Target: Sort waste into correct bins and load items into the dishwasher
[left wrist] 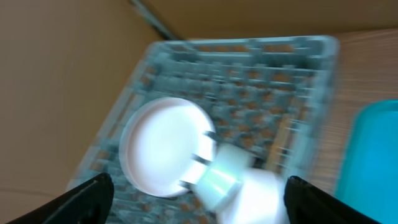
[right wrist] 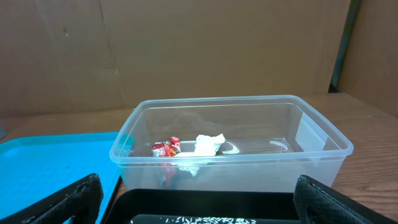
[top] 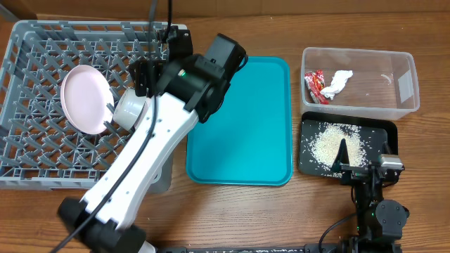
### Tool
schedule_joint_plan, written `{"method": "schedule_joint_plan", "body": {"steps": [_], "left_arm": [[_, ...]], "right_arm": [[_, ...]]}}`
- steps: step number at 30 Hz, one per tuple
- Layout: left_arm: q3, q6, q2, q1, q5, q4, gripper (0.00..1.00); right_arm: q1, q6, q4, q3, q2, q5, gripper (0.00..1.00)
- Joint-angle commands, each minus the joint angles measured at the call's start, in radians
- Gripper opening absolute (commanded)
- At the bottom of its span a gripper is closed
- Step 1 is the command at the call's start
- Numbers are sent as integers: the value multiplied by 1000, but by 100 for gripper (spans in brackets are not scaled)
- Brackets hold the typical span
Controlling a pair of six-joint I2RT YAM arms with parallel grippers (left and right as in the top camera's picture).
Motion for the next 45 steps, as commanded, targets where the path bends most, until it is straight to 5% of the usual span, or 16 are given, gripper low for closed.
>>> {"method": "schedule_joint_plan", "body": {"steps": [1,6,9,16,25,30,35,40,45], "left_arm": [[26,48,-87,10,287,44,91],[27,224,-200,8,486,72,88],[27,313,-267,-8,543,56,100],[26,314,-344,-52,705,8,100],[26,302,-343,-48,700,-45,100],[-15,463,-374,3,691,186,100],[-212,702,-531,96,903,555,100],[-516,700,-742,240,1081,787,100],[-806,634,-968,327,1075,927,100]], "right_arm": [[-2,-1,8,-11,-12,2,100],[-2,-1,8,-11,-12,2,100],[-2,-1,8,-11,-12,2,100],[-2,-1,8,-11,-12,2,100],[-2,-1,8,-11,-12,2,100],[-2,-1,8,-11,-12,2,100],[-2,-1,8,-11,-12,2,100],[-2,-1,8,-11,-12,2,100],[-2,-1,8,-11,-12,2,100]]}}
